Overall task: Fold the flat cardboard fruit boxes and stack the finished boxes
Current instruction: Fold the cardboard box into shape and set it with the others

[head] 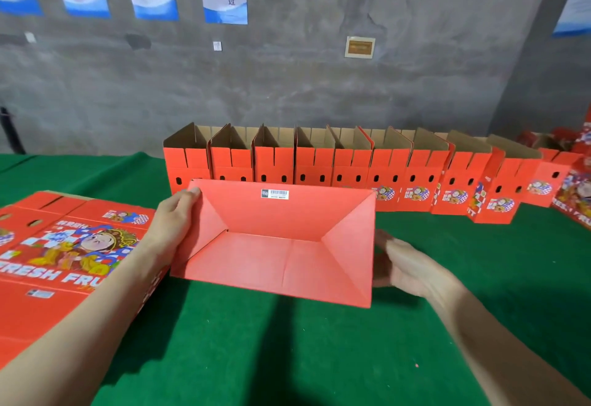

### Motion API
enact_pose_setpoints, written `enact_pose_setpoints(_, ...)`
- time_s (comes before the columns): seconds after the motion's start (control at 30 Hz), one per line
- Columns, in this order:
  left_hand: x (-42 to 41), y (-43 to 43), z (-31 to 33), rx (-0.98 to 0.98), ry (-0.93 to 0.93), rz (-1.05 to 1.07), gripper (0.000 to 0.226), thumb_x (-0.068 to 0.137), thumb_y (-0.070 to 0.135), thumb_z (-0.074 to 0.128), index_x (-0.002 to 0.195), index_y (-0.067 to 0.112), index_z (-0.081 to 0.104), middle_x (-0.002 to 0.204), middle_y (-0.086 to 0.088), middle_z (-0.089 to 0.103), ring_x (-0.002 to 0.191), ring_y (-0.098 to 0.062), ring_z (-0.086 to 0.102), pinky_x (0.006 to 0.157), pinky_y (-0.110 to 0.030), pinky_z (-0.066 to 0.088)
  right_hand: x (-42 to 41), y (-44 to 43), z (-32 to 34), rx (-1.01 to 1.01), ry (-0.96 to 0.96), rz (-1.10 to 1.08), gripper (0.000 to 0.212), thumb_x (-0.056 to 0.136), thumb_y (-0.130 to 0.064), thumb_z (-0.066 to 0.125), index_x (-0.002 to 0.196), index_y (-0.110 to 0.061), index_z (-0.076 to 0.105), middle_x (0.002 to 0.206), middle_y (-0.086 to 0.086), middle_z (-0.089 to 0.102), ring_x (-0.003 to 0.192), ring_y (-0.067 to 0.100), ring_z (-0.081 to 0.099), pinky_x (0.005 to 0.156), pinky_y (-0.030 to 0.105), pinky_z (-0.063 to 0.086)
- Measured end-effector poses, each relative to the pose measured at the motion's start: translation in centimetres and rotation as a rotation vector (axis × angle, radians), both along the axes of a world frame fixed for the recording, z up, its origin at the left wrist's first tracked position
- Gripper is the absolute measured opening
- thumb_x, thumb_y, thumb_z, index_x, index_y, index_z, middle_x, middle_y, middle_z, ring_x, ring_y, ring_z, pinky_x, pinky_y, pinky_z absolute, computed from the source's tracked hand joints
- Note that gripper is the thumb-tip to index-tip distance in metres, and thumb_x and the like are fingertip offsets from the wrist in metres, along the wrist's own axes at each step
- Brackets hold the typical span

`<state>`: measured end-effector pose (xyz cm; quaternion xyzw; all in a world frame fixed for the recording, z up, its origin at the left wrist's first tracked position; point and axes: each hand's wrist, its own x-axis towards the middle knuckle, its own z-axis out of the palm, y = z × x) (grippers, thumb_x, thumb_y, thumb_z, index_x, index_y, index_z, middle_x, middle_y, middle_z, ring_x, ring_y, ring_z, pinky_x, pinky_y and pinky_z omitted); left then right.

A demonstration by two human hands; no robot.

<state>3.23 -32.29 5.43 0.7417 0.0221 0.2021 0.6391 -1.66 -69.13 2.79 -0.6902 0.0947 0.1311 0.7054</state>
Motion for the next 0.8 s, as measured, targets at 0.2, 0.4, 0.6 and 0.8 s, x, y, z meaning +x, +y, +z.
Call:
enact_pose_setpoints(0.2, 0.0, 0.3, -0.6, 0.041, 0.234, -0.128, 0.06, 0.095, 0.062, 0.022, 0.089, 0.02, 0.065, 0.084, 0.011, 0.065, 0.074, 0.003, 0.06, 0.071, -0.02, 0.043, -0.3, 1.0, 0.8, 0.264, -0.163, -0.063, 0.055, 0.067, -0.026, 0.077, 0.114, -0.011, 0.055, 0.079, 0.004, 0.07, 0.063, 0.015, 0.058, 0.054, 0.027, 0.049)
enact_pose_setpoints(0.4, -1.4, -2.4, -3.0, 0.216, 0.248, -0.215, 0.062, 0.098, 0.045, 0.037, 0.15, 0.015, 0.024, 0.156, 0.001, 0.024, 0.14, -0.013, 0.025, 0.109, -0.023, 0.015, -0.8, 3.3, -0.2, -0.17, -0.429, -0.19, 0.054, 0.075, -0.004, 0.078, 0.103, -0.02, 0.036, 0.099, 0.005, 0.048, 0.074, 0.012, 0.051, 0.074, 0.027, 0.044)
enact_pose_setpoints(0.6, -2.8, -7.8, -3.8, 0.326, 0.249, -0.467, 0.052, 0.098, 0.037, 0.044, 0.148, 0.026, 0.03, 0.15, 0.005, 0.034, 0.12, -0.001, 0.034, 0.098, -0.021, 0.028, -1.8, 3.1, -5.7, -0.606, -0.495, -0.127, 0.036, 0.084, -0.011, 0.069, 0.094, -0.015, 0.035, 0.08, 0.003, 0.043, 0.07, 0.014, 0.043, 0.069, 0.029, 0.042)
enact_pose_setpoints(0.8, -3.1, -11.0, -4.5, 0.269, 0.202, -0.569, 0.048, 0.1, 0.023, 0.044, 0.146, 0.022, 0.032, 0.148, 0.001, 0.038, 0.125, -0.003, 0.04, 0.098, -0.018, 0.039, -3.8, 1.1, -11.7, -0.738, -0.46, -0.113, 0.027, 0.083, 0.003, 0.064, 0.09, -0.014, 0.044, 0.092, -0.005, 0.045, 0.081, 0.005, 0.051, 0.092, 0.034, 0.049)
